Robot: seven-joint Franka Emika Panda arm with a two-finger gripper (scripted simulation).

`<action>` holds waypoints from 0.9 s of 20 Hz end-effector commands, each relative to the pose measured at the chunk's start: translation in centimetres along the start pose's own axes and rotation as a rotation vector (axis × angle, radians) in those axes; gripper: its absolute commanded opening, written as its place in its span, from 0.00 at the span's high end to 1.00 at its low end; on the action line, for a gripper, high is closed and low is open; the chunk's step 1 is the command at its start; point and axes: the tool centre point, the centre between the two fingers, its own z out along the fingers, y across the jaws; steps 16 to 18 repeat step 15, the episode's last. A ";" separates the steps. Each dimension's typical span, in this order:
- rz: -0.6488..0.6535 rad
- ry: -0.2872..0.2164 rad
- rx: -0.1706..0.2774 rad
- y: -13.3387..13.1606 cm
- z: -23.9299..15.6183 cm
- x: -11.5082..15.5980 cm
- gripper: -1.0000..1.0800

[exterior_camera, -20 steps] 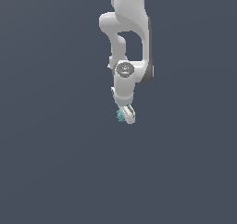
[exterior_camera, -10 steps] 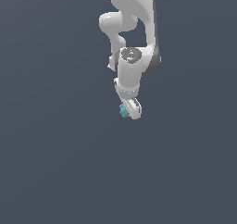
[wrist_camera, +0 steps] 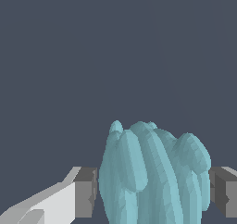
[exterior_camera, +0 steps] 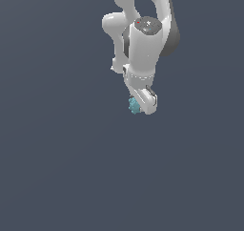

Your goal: Pick up the object and move it to a goal position.

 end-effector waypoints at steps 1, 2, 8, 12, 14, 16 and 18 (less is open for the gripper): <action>0.000 0.000 -0.002 -0.5 -1.7 -0.2 1.00; 0.000 0.000 -0.002 -0.7 -2.2 -0.3 1.00; -0.001 -0.002 -0.001 -1.5 -4.4 -0.6 1.00; -0.001 -0.002 -0.001 -1.7 -4.8 -0.7 1.00; -0.001 -0.002 -0.001 -1.8 -4.7 -0.7 1.00; -0.001 -0.002 -0.001 -1.8 -4.6 -0.7 1.00; -0.001 -0.002 -0.001 -1.8 -4.6 -0.7 1.00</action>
